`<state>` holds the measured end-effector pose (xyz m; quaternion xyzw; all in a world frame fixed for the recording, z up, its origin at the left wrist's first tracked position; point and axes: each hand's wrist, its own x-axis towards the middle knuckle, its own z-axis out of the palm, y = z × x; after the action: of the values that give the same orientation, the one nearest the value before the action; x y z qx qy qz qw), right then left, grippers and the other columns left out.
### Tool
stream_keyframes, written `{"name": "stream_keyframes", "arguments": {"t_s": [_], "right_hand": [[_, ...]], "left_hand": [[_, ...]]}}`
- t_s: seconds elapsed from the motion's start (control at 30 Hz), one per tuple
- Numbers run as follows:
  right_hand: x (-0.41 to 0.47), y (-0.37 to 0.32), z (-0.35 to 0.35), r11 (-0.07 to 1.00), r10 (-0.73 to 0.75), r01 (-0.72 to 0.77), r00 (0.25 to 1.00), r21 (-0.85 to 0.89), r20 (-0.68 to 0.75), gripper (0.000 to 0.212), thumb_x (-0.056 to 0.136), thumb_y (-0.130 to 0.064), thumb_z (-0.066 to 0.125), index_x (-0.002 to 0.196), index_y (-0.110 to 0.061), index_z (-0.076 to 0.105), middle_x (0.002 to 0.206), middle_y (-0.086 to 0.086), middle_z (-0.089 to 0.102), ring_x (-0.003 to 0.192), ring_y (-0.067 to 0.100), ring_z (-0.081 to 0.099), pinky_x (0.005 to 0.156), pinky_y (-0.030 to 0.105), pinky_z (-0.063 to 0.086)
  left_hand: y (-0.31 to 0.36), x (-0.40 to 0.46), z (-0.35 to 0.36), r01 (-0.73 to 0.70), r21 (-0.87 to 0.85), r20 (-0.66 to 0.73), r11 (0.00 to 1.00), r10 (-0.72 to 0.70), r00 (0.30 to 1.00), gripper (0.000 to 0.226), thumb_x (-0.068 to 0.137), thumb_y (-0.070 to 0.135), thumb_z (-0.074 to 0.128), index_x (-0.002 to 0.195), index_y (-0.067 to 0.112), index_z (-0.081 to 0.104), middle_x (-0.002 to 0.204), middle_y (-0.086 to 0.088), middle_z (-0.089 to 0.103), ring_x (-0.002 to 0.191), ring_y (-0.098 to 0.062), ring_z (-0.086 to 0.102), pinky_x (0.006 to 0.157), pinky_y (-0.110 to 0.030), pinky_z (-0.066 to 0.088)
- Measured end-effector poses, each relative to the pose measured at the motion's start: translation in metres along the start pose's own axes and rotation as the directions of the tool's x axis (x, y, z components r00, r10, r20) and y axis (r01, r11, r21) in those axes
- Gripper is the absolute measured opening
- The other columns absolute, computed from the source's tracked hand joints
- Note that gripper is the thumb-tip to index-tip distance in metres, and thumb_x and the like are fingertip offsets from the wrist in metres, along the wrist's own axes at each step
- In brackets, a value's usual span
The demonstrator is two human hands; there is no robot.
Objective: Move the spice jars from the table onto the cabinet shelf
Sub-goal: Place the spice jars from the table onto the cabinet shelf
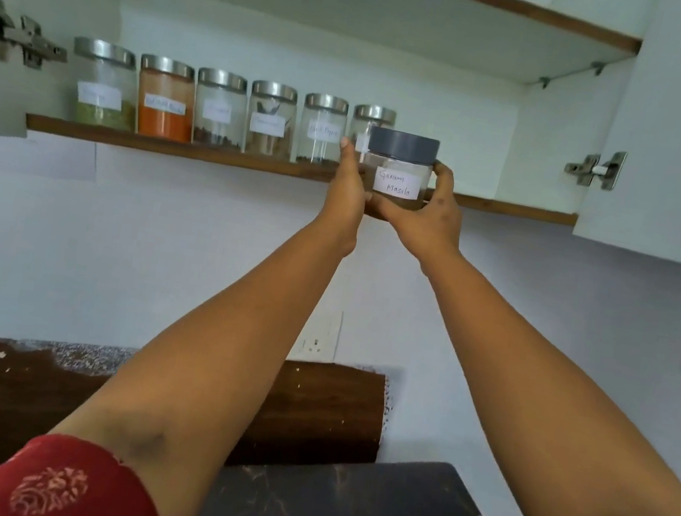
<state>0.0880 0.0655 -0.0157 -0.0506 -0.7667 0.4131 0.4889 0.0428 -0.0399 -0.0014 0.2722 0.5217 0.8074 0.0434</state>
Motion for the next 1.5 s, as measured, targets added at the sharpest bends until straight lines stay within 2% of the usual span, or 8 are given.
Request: {"name": "stream_keyframes", "arguments": {"t_s": [0.13,0.23,0.43,0.67,1.03,1.27,1.4,1.5], "right_hand": [[0.052,-0.004,-0.011,0.991,-0.124,0.122,0.992,-0.061,-0.028,0.106,0.059,-0.052,0.085,0.144,-0.025,0.027,0.104,-0.009,0.057,0.089,0.007,0.057,0.062,0.006,0.039],[0.082,0.004,-0.015,0.967,-0.188,0.184,0.982,-0.176,-0.003,0.109,0.063,-0.051,0.083,0.146,-0.023,0.018,0.107,-0.003,0.058,0.090,0.014,0.058,0.073,0.023,0.049],[0.138,0.040,-0.011,0.930,0.166,-0.107,0.976,-0.350,0.143,0.103,0.071,-0.046,0.081,0.143,-0.009,0.019,0.126,0.013,0.054,0.110,0.030,0.057,0.083,0.034,0.046],[0.182,0.050,0.002,0.926,0.325,-0.239,0.900,-0.294,0.290,0.104,0.070,-0.030,0.086,0.142,-0.007,0.015,0.135,0.012,0.046,0.118,0.025,0.049,0.097,0.034,0.040],[0.190,0.066,0.019,0.846,0.368,-0.180,0.877,-0.501,0.308,0.101,0.079,-0.058,0.069,0.147,-0.002,0.018,0.147,0.014,0.035,0.133,0.032,0.041,0.104,0.040,0.036],[0.185,0.065,0.020,0.843,0.372,-0.196,0.885,-0.501,0.280,0.099,0.080,-0.056,0.069,0.143,-0.001,0.016,0.141,0.017,0.040,0.127,0.032,0.046,0.102,0.040,0.038],[0.176,0.062,0.017,0.847,0.344,-0.201,0.913,-0.492,0.221,0.101,0.075,-0.061,0.070,0.141,-0.006,0.018,0.136,0.014,0.048,0.122,0.033,0.051,0.095,0.042,0.042],[0.163,0.062,0.016,0.808,0.265,-0.153,0.957,-0.569,0.119,0.114,0.075,-0.077,0.052,0.151,-0.008,0.003,0.137,0.012,0.051,0.121,0.033,0.053,0.091,0.041,0.042]], "left_hand": [[0.017,0.039,0.018,-0.168,0.315,-0.013,0.934,0.182,0.983,0.061,0.099,0.059,0.017,0.098,0.023,0.067,0.098,-0.002,0.072,0.094,-0.017,0.066,0.078,-0.030,0.051],[0.016,0.069,0.009,-0.284,0.696,-0.126,0.659,0.502,0.856,0.051,0.102,0.048,0.026,0.085,0.018,0.063,0.082,0.001,0.067,0.081,-0.019,0.062,0.067,-0.030,0.043],[-0.011,0.114,-0.022,-0.157,0.962,-0.053,0.223,0.717,0.695,0.031,0.099,0.024,0.037,0.076,0.011,0.055,0.067,-0.001,0.048,0.074,-0.023,0.052,0.058,-0.028,0.028],[-0.027,0.121,-0.021,-0.149,0.973,-0.063,0.176,0.825,0.561,0.026,0.089,0.022,0.043,0.064,0.019,0.050,0.056,0.007,0.043,0.058,-0.013,0.041,0.050,-0.020,0.016],[-0.028,0.125,-0.024,-0.131,0.987,-0.001,0.093,0.816,0.578,0.028,0.088,0.021,0.042,0.062,0.016,0.048,0.051,0.005,0.039,0.054,-0.016,0.039,0.050,-0.022,0.017],[-0.028,0.127,-0.025,-0.110,0.991,0.004,0.079,0.795,0.607,0.030,0.090,0.022,0.040,0.063,0.014,0.052,0.052,0.002,0.043,0.053,-0.016,0.040,0.051,-0.024,0.020],[-0.025,0.127,-0.026,-0.093,0.995,0.036,0.033,0.759,0.650,0.031,0.092,0.021,0.038,0.064,0.014,0.050,0.053,0.002,0.041,0.053,-0.017,0.038,0.050,-0.025,0.019],[-0.022,0.129,-0.027,-0.083,0.997,0.056,0.002,0.721,0.691,0.032,0.094,0.023,0.036,0.066,0.015,0.051,0.054,0.002,0.040,0.054,-0.018,0.040,0.049,-0.024,0.019]]}}
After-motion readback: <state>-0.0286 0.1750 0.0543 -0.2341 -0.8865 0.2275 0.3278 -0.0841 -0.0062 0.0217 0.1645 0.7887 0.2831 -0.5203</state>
